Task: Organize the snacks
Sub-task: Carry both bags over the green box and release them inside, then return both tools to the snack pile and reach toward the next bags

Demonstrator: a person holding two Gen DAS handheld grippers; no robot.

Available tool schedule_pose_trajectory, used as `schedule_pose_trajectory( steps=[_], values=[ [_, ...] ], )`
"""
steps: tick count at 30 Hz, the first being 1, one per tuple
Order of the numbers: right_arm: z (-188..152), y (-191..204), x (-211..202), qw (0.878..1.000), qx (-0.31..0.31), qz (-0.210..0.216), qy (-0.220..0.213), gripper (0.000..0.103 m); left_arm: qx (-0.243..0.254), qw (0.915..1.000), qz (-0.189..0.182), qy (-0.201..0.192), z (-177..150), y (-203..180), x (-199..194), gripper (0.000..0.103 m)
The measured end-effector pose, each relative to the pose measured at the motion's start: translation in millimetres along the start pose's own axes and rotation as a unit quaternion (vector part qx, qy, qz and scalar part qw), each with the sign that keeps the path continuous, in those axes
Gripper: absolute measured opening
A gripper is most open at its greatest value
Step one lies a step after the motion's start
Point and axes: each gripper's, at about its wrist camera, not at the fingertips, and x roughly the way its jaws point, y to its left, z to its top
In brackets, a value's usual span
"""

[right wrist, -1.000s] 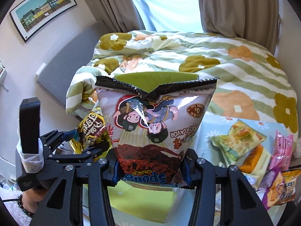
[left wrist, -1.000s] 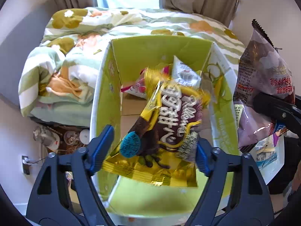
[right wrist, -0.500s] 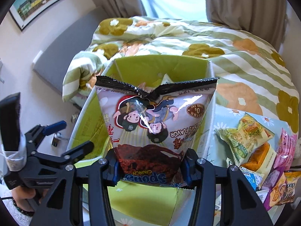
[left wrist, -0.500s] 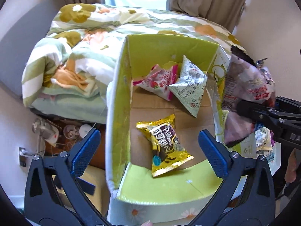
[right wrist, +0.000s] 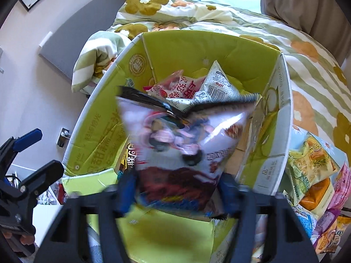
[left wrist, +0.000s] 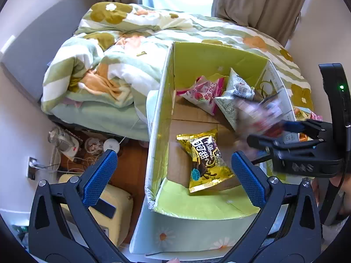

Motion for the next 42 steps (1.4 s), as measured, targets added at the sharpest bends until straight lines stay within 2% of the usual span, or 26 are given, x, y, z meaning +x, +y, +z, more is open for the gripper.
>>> schedule_pose_trajectory(
  steps=[1, 6, 11, 20, 24, 29, 36, 42],
  values=[
    [-1.3, -0.5, -0.8, 1.000, 0.000, 0.001, -0.004, 0.103, 0.000, 1.0000, 0.001, 0.000, -0.8, -0.1, 0.1, 0.102],
    [-11.2, -3.6, -11.2, 1.000, 0.003, 0.005, -0.028, 0.103, -0.001, 1.0000, 0.004, 0.004, -6.7, -3.6, 1.5, 0.102],
    [-15.8, -1.6, -26.9, 0.999, -0.002, -0.004, -0.046, 0.103, 0.003, 0.9999, 0.003, -0.009, -7.5, -8.5, -9.9, 0.102],
    [-18.5, 11.0, -88.5, 0.994, -0.005, -0.012, -0.112, 0.103, 0.023, 0.9975, 0.021, -0.063, 6.0, -19.2, -57.1, 0.102],
    [-25.6, 9.2, -123.2, 0.989, 0.017, -0.018, -0.145, 0.103, 0.035, 0.9954, 0.000, -0.089, 13.3, -29.2, -76.4, 0.102],
    [-43.1, -0.9, -154.4, 0.981, 0.045, -0.049, -0.181, 0.103, 0.059, 0.9935, -0.030, -0.092, 18.5, -53.5, -79.9, 0.102],
    [-84.1, -43.0, -192.6, 0.970, 0.089, -0.089, -0.206, 0.103, 0.101, 0.9891, -0.065, -0.084, 5.3, -114.1, -80.1, 0.102],
    [-128.7, -108.7, -222.1, 0.958, 0.144, -0.117, -0.221, 0.103, 0.118, 0.9868, -0.083, -0.073, -14.5, -168.5, -76.8, 0.102]
  ],
)
